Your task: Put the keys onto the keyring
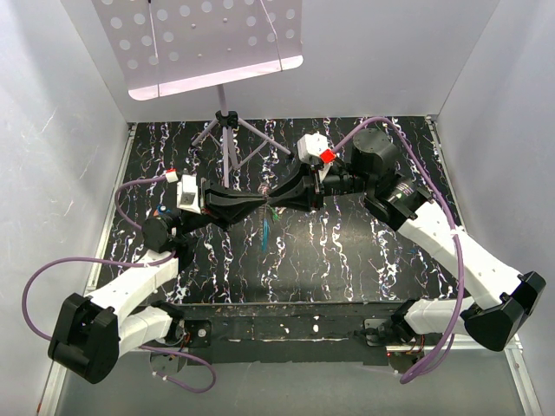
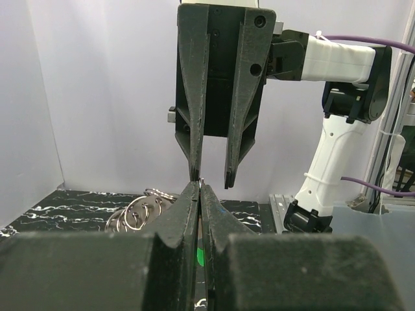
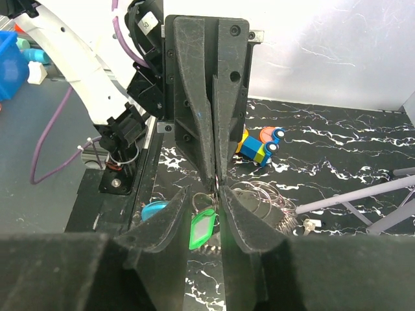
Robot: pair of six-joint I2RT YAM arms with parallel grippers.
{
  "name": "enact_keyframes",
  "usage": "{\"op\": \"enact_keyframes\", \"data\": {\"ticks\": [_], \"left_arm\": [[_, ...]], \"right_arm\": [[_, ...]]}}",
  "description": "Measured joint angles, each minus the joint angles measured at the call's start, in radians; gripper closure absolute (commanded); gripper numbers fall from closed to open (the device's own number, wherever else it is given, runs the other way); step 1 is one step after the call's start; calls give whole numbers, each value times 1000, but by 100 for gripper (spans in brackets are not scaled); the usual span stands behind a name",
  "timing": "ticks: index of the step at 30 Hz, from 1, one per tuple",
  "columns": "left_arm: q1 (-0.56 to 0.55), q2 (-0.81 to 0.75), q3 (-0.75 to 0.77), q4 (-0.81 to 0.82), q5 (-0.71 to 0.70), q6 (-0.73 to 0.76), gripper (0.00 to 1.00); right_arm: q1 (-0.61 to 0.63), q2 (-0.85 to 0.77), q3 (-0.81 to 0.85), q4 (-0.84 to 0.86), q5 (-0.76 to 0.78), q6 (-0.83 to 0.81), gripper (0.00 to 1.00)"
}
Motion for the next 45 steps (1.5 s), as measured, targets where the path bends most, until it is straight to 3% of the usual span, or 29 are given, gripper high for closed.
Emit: {"op": "enact_keyframes", "data": {"ticks": [10, 22, 32, 33, 41, 43, 45], "left_arm": [[0, -3, 0, 0, -8, -1, 100], [0, -12, 0, 2, -16, -11, 100], [0, -11, 0, 3, -12, -24, 100], [0, -11, 0, 3, -12, -26, 97], [1, -33, 0, -10, -3, -39, 43], [6, -105, 8, -122, 13, -14, 27], [10, -183, 44, -296, 20, 42, 19]], "right_arm": [[0, 8, 0, -6, 0, -2, 71], [-1, 14, 0, -7, -6, -3, 92], [-5, 19, 0, -6, -21, 0, 99], [-5, 19, 0, -6, -22, 0, 99], [-13, 20, 3, -88, -35, -16, 99], [-29, 20, 16, -171, -36, -69, 99], [-51, 30, 54, -290, -34, -138, 99]]}}
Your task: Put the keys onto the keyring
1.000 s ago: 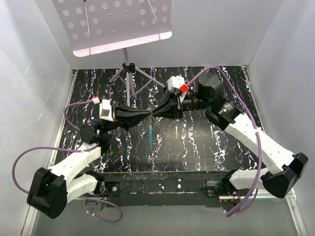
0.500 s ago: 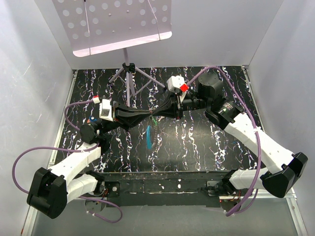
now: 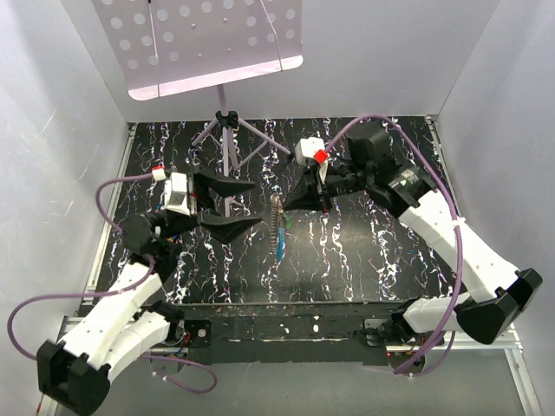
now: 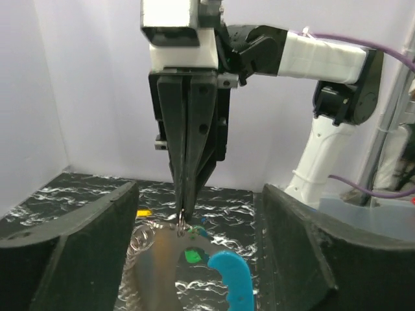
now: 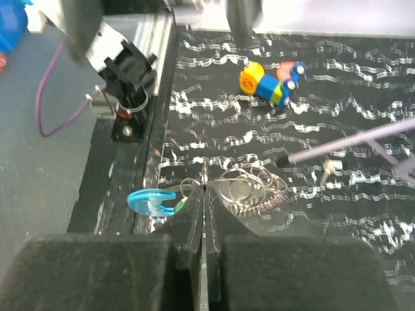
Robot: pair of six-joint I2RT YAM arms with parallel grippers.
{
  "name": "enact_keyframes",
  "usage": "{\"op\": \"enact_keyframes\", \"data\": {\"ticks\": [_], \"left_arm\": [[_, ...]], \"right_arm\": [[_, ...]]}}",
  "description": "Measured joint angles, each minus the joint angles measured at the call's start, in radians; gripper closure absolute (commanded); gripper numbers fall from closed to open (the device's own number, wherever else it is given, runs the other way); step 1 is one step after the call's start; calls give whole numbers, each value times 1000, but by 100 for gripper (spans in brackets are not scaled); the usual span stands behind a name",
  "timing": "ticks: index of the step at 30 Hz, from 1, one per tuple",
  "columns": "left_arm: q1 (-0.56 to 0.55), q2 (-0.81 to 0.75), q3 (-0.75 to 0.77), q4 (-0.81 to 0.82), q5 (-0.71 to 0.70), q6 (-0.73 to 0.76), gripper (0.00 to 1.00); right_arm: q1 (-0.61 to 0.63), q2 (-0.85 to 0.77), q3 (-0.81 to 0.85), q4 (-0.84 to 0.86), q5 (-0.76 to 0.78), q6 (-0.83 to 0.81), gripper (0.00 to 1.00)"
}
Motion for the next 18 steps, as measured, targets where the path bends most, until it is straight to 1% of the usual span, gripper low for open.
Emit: {"op": "enact_keyframes", "data": {"ticks": [2, 4, 5, 6, 7, 8, 11, 13, 18], "left_arm": [[3, -69, 96, -257, -1, 82, 17], [5, -95, 222, -504, -7, 169, 14], [5, -96, 278, -602, -7, 204, 13], [5, -92, 316, -671, -7, 227, 4], [5, -82, 356, -750, 0, 250, 2], [5, -67, 385, -811, 7, 267, 2], [5, 19, 424, -920, 56, 270, 2], [5, 90, 423, -953, 85, 256, 4], [6, 237, 414, -951, 134, 203, 19]], "right_arm": [[-21, 37, 90, -167, 6, -105, 99], [-37, 79, 181, -321, 26, -217, 99], [-45, 94, 215, -393, 39, -270, 99], [-49, 104, 239, -459, 55, -321, 99], [-52, 112, 259, -528, 71, -371, 99], [-52, 120, 278, -597, 87, -414, 99], [-51, 161, 349, -774, 132, -520, 99], [-51, 199, 399, -834, 149, -567, 99], [-53, 253, 420, -898, 174, -630, 99]]}}
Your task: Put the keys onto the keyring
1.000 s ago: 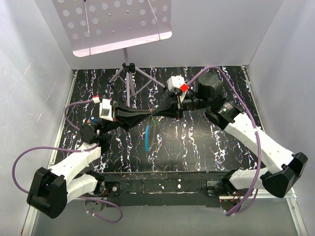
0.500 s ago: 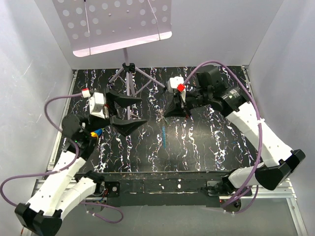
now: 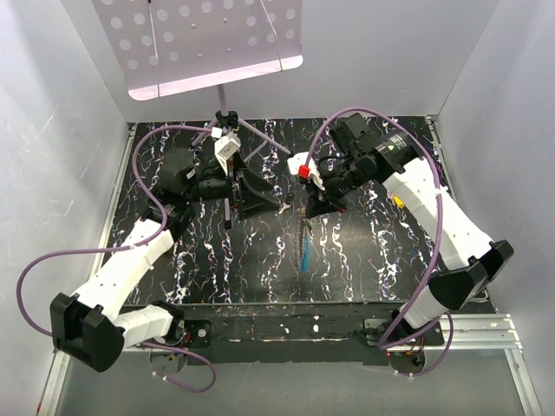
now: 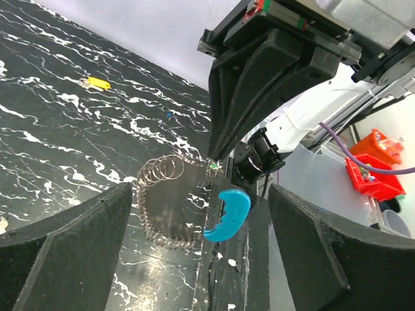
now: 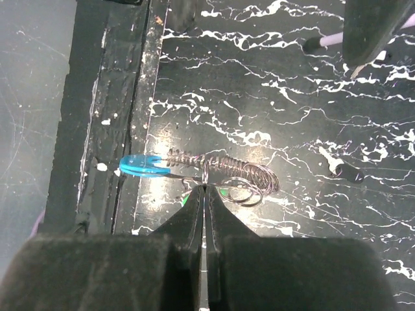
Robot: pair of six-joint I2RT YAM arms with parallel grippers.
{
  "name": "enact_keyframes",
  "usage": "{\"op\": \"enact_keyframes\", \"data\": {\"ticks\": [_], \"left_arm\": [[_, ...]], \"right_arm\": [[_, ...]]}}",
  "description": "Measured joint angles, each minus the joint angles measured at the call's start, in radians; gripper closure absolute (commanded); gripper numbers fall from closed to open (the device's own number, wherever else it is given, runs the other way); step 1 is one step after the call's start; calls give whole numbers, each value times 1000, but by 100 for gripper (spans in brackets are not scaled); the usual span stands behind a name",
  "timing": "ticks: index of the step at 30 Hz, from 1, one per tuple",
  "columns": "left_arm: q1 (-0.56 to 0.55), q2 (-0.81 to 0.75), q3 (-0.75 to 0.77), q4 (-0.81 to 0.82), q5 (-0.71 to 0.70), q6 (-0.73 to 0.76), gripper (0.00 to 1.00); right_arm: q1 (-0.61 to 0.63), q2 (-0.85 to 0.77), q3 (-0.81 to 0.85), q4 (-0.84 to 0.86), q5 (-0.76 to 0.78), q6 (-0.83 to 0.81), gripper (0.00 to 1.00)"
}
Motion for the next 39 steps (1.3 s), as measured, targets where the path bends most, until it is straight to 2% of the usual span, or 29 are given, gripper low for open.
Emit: {"op": "enact_keyframes", "data": {"ticks": [9, 16, 22, 39], "left_arm": [[-51, 119, 6, 71, 50, -70, 37], [-114, 180, 43, 19, 27, -6, 47], [-140, 204, 92, -18, 11, 49, 60], [-167, 234, 148, -180, 6, 160, 73]], "right_arm": [[-56, 90, 56, -26, -43, -16, 99], [-69, 98, 61, -27, -79, -16, 99], [-70, 98, 61, -27, -98, -16, 99], [-71, 98, 61, -28, -110, -16, 99]]}}
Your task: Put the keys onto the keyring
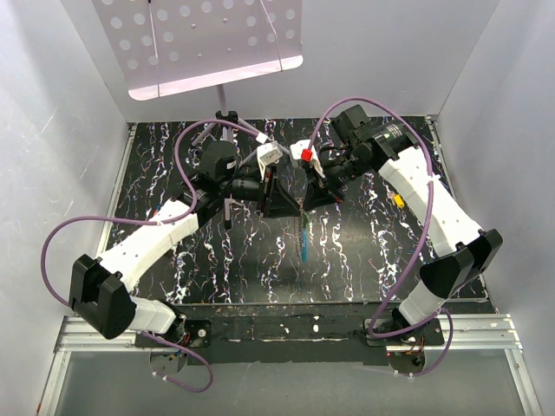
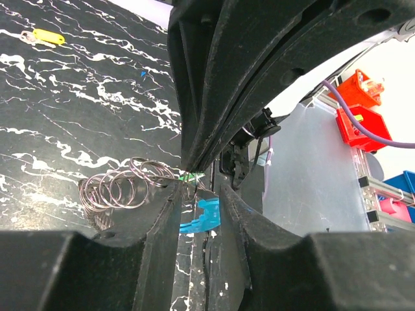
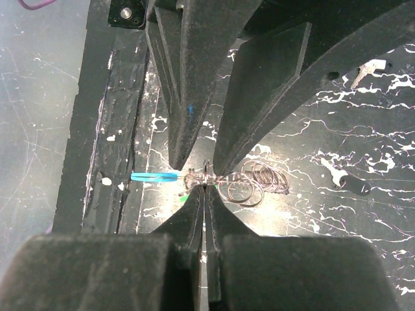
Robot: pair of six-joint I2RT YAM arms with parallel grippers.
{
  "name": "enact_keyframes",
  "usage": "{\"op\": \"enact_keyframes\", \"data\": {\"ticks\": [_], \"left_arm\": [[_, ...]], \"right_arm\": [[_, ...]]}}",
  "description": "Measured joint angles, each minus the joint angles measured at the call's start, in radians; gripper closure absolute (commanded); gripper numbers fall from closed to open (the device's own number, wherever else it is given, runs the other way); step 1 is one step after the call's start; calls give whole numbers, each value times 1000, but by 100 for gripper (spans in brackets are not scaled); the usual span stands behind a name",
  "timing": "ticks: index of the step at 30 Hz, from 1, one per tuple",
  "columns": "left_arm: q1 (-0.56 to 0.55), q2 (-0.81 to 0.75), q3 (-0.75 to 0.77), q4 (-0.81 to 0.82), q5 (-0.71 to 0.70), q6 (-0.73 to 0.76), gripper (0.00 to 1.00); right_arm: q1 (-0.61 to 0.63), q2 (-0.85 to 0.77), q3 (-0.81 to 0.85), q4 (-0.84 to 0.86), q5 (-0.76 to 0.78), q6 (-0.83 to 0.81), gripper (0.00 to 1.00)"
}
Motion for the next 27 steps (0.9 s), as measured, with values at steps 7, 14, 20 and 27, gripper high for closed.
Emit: {"op": "enact_keyframes", "data": {"ticks": [7, 14, 20, 27], "left_arm": [[-3, 2, 11, -17, -1, 13, 74], [-8, 3, 16, -29, -2, 26, 78], [-10, 16, 18, -36, -2, 33, 89], [-17, 26, 35, -50, 5, 50, 100]], "right_arm": [[0, 0, 0, 0, -4, 0, 99], [0, 0, 0, -2, -8, 4, 99], [0, 0, 0, -5, -9, 6, 99], [-5, 0, 0, -5, -10, 16, 99]]}}
